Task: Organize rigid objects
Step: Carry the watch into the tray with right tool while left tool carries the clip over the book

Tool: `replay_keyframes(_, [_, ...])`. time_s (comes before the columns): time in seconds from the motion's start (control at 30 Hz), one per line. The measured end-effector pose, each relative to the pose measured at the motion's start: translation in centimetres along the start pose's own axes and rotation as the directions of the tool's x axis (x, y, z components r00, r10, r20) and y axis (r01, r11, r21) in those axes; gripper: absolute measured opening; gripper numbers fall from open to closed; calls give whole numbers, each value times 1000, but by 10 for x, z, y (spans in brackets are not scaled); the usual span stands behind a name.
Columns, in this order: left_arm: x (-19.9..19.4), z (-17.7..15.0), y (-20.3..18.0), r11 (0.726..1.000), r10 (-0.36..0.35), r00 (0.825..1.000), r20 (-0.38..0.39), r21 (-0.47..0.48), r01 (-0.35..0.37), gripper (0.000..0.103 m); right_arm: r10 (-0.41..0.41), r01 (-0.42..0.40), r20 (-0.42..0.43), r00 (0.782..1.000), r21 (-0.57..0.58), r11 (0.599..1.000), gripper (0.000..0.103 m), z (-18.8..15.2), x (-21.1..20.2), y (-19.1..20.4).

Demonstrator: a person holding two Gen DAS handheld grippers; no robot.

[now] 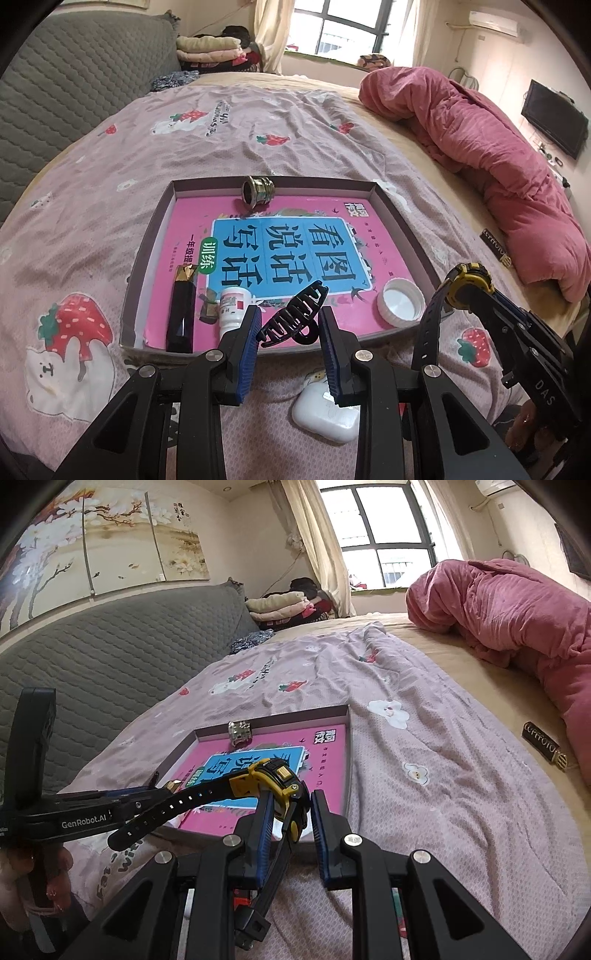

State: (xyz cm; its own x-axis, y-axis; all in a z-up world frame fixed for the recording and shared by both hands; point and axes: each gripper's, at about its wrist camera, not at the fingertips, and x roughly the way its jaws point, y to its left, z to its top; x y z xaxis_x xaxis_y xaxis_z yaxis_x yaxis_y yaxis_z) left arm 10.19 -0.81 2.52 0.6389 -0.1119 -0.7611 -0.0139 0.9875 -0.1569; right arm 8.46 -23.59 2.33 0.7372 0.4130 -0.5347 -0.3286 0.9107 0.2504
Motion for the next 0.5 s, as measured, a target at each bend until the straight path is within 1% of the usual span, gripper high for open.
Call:
replay_keyframes(0.27, [10, 3, -5, 1000, -2, 1000, -5, 9, 2, 32, -45, 45, 9, 999, 54, 998, 21, 4, 5, -15])
replay_keyframes(0.5, [25, 5, -10, 1000, -3, 1000, -16, 21, 3, 32, -51, 51, -1, 999, 72, 996, 21, 4, 15, -19])
